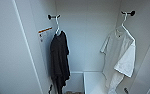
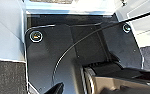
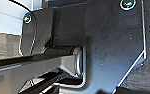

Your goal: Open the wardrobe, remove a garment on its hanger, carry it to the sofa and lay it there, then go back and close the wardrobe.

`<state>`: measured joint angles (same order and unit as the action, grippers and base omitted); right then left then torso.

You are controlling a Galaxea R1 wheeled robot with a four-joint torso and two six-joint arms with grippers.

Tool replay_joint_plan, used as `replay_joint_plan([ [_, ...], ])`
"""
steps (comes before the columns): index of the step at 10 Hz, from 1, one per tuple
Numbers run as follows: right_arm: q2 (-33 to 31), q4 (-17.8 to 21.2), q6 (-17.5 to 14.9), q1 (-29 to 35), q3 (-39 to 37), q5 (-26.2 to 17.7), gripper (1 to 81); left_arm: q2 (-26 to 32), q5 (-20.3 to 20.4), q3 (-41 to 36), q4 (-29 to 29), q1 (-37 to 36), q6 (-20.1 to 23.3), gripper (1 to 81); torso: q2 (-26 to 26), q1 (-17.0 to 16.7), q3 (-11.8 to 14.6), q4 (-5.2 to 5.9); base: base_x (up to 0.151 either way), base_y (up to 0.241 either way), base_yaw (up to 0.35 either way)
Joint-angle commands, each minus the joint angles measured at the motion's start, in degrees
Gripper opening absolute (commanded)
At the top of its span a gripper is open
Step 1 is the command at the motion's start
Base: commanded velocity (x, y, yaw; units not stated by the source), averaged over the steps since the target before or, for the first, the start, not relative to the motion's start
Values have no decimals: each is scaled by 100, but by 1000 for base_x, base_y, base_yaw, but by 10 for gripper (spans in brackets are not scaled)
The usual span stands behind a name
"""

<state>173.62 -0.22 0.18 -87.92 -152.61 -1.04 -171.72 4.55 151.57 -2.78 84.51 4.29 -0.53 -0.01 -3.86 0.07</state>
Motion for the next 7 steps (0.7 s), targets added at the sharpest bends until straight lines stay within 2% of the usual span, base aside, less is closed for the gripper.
replay_joint_plan([
  [1, 17, 5, -18, 244, 40, -318, 811, 14, -279, -22, 23, -237, 28, 811, 0, 1, 0, 0, 105, 0, 0],
  [5, 35, 13, -36, 244, 49, -327, 811, -3, -279, -22, 23, -236, 28, 811, 0, 1, 0, 0, 88, 0, 0],
  [7, 35, 13, -45, 244, 49, -327, 811, -3, -279, -22, 23, -228, 28, 811, 0, 3, 0, 0, 0, 0, 0],
])
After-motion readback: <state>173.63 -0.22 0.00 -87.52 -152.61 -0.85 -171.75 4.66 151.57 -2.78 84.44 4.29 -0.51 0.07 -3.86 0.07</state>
